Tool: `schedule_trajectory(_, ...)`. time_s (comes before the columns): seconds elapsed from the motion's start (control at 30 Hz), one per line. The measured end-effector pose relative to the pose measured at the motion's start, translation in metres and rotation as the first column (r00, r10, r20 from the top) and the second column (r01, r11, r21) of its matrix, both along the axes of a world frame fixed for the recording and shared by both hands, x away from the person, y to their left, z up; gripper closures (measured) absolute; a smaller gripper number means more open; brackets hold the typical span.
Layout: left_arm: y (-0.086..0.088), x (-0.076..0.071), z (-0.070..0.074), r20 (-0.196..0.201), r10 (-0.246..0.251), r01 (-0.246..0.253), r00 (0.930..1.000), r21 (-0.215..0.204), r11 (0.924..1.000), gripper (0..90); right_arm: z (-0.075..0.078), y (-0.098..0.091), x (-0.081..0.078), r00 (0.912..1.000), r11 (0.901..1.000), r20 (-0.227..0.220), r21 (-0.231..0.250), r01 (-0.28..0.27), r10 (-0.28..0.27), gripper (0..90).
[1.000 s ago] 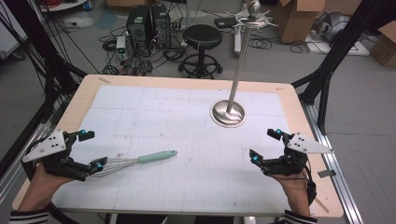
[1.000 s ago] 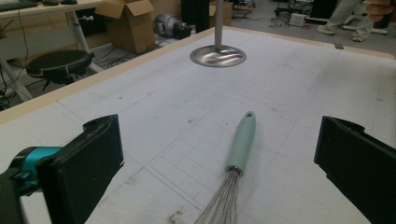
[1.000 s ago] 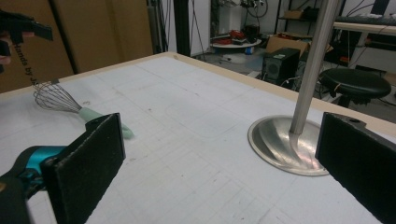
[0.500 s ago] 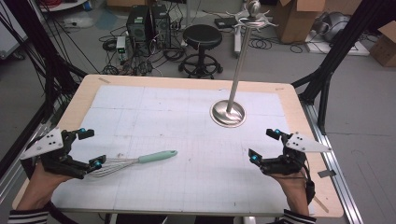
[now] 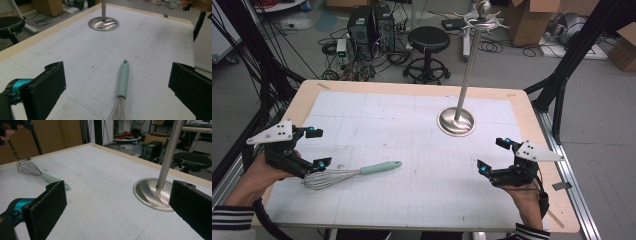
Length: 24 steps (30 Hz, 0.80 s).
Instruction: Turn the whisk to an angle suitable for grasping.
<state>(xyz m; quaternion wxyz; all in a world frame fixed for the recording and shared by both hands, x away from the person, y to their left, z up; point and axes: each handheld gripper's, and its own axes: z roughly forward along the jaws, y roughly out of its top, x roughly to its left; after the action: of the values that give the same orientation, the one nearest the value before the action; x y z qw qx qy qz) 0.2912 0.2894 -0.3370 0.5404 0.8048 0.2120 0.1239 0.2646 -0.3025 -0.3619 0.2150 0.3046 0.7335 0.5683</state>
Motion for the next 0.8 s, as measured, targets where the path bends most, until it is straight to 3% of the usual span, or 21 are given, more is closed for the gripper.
schedule_trajectory(0.03,-0.003,0.003,0.005,0.005,-0.025,0.025,0.9997,0.031,0.9992,1.7,0.000,0.000,0.000,1.0000,1.0000,0.004,0.001,-0.004,0.004,0.6)
schedule_trajectory(0.23,-0.013,0.012,0.017,0.015,-0.068,0.067,0.9976,0.090,0.9938,1.7,0.002,0.001,0.000,1.0000,1.0000,0.009,-0.005,-0.001,0.001,0.6)
schedule_trajectory(0.33,-0.022,0.021,0.024,0.000,-0.110,0.109,0.9939,0.158,0.9815,1.7,0.002,0.002,0.000,0.9999,1.0000,0.008,-0.005,-0.007,0.007,0.6)
schedule_trajectory(0.43,-0.028,0.025,0.027,-0.015,-0.128,0.129,0.9916,0.183,0.9747,1.7,0.002,0.002,-0.001,0.9999,0.9999,0.009,-0.006,-0.008,0.008,0.6)
schedule_trajectory(0.47,-0.034,0.029,0.028,-0.030,-0.138,0.141,0.9900,0.221,0.9650,1.7,0.002,0.001,-0.001,0.9999,0.9999,0.009,-0.005,-0.009,0.009,0.6)
schedule_trajectory(0.5,-0.034,0.029,0.028,-0.030,-0.138,0.141,0.9900,0.221,0.9650,1.7,0.002,0.001,-0.001,0.9999,0.9999,0.009,-0.004,-0.010,0.010,0.6)
schedule_trajectory(0.57,-0.043,0.035,0.031,-0.042,-0.145,0.151,0.9886,0.283,0.9471,1.7,0.002,0.002,-0.001,0.9999,0.9999,0.009,-0.006,-0.010,0.010,0.6)
schedule_trajectory(0.6,-0.043,0.035,0.031,-0.042,-0.145,0.151,0.9886,0.283,0.9471,1.7,0.002,0.002,-0.001,0.9999,0.9999,0.009,-0.006,-0.010,0.010,0.6)
schedule_trajectory(0.63,-0.047,0.037,0.031,-0.046,-0.148,0.155,0.9879,0.297,0.9423,1.7,0.002,0.002,-0.001,0.9999,0.9999,0.007,-0.003,-0.014,0.014,0.5)
schedule_trajectory(0.67,-0.052,0.040,0.030,-0.060,-0.164,0.175,0.9846,0.323,0.9302,1.7,0.003,0.003,-0.001,0.9998,0.9999,0.007,-0.005,-0.016,0.016,0.6)
schedule_trajectory(0.7,-0.052,0.040,0.030,-0.060,-0.164,0.175,0.9846,0.323,0.9302,1.7,0.003,0.003,-0.001,0.9998,0.9999,0.007,-0.005,-0.016,0.016,0.6)
schedule_trajectory(0.73,-0.059,0.042,0.029,-0.080,-0.184,0.201,0.9796,0.366,0.9088,1.7,0.003,0.003,-0.001,0.9998,0.9998,0.010,-0.004,-0.018,0.018,0.6)
schedule_trajectory(0.77,-0.059,0.042,0.029,-0.080,-0.184,0.201,0.9796,0.366,0.9088,1.7,0.003,0.003,-0.001,0.9998,0.9999,0.010,-0.004,-0.017,0.017,0.6)
schedule_trajectory(0.8,-0.066,0.045,0.028,-0.094,-0.218,0.237,0.9714,0.393,0.8886,1.7,0.003,0.003,-0.001,0.9998,0.9998,0.010,-0.004,-0.017,0.017,0.6)
